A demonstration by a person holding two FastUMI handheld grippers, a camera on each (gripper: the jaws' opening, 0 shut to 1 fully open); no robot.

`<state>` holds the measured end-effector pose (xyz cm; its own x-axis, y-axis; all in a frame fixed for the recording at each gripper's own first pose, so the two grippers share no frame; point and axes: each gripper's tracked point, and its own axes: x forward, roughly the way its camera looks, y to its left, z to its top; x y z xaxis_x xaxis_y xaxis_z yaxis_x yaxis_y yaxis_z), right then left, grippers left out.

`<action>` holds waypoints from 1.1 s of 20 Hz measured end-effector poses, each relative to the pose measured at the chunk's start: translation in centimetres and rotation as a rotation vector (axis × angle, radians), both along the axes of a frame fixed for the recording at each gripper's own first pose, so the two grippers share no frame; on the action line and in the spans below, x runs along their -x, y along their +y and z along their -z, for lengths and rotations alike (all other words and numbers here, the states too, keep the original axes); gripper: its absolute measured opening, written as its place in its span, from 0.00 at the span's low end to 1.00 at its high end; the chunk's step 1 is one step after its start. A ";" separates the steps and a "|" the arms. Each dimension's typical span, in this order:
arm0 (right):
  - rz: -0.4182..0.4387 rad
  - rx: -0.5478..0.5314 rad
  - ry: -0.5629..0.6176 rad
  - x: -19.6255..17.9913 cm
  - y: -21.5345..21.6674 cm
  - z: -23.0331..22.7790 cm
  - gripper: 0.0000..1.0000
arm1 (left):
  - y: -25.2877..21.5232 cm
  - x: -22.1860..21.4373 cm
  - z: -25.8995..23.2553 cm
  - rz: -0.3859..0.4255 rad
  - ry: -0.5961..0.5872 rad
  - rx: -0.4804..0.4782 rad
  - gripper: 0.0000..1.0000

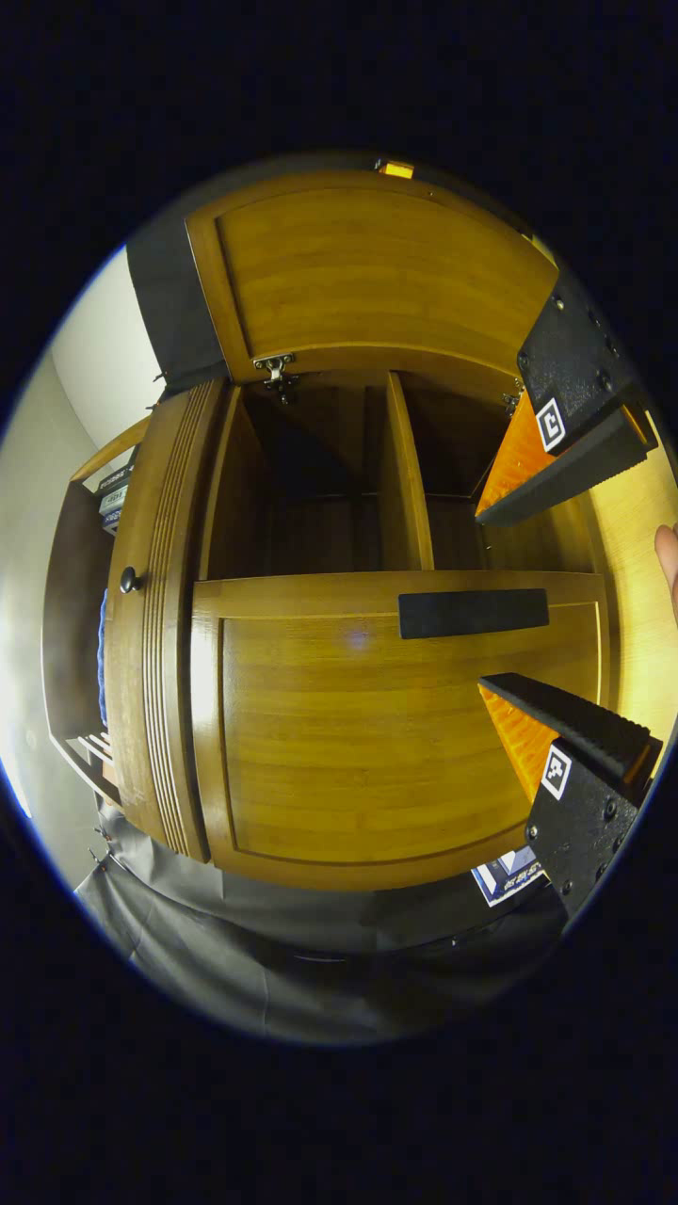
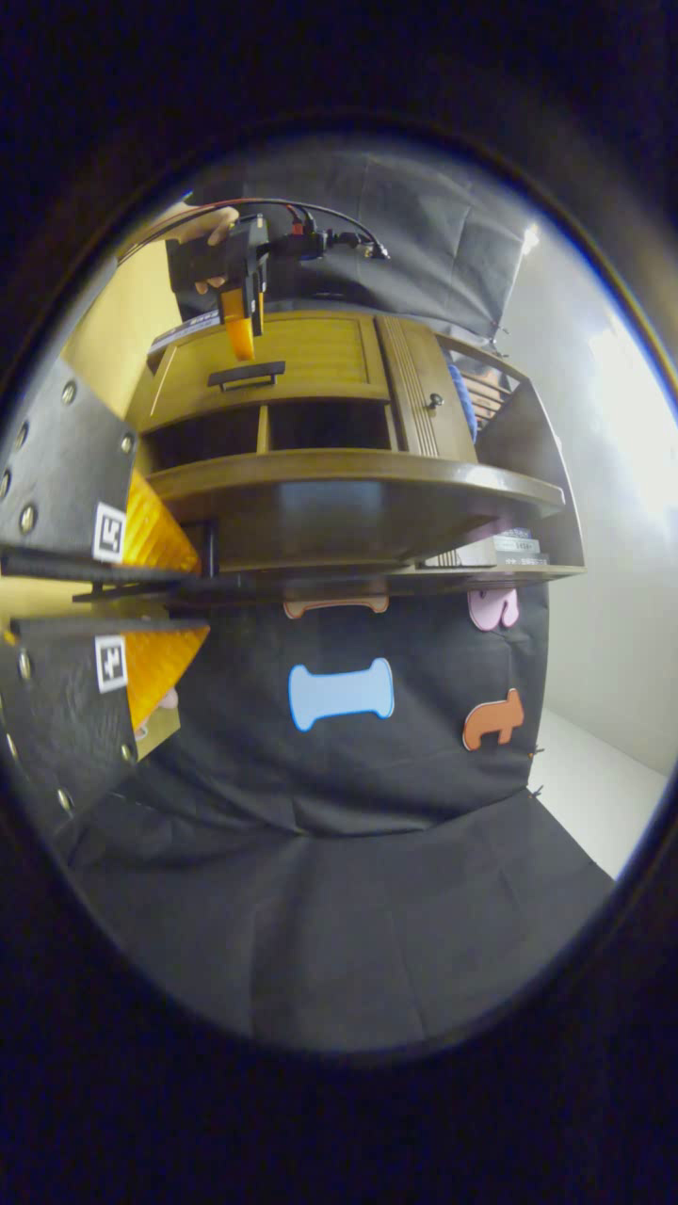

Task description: Open the right door of the double-door shoe cabinet with the right hand, and open the left door with the left hand.

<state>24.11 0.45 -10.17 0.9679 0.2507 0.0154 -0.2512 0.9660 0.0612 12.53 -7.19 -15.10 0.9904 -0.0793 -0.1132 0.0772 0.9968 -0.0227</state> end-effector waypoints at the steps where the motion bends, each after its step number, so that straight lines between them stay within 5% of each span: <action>1: 0.013 0.007 0.003 0.1 -0.4 0.0 0.34 | -0.1 -0.5 0.0 0.000 0.002 0.001 0.99; 2: 0.031 0.005 0.004 0.2 -0.8 0.0 0.39 | -0.1 -1.0 0.1 -0.004 0.002 -0.002 0.99; 7: 0.090 -0.071 -0.012 2.5 -3.3 -1.6 0.98 | -0.1 -3.8 0.5 -0.026 -0.001 -0.014 0.99; 12: 0.079 -0.158 -0.058 5.7 -4.6 -4.7 0.98 | 0.2 -6.3 1.7 -0.046 0.003 -0.044 0.92; 18: 0.095 -0.123 -0.054 9.2 -4.1 -4.8 0.93 | 0.6 -6.2 1.4 -0.034 0.019 0.042 0.34; 22: 0.092 -0.129 -0.053 11.2 -3.0 -5.6 0.98 | 0.6 -4.4 1.2 0.026 0.019 0.046 0.34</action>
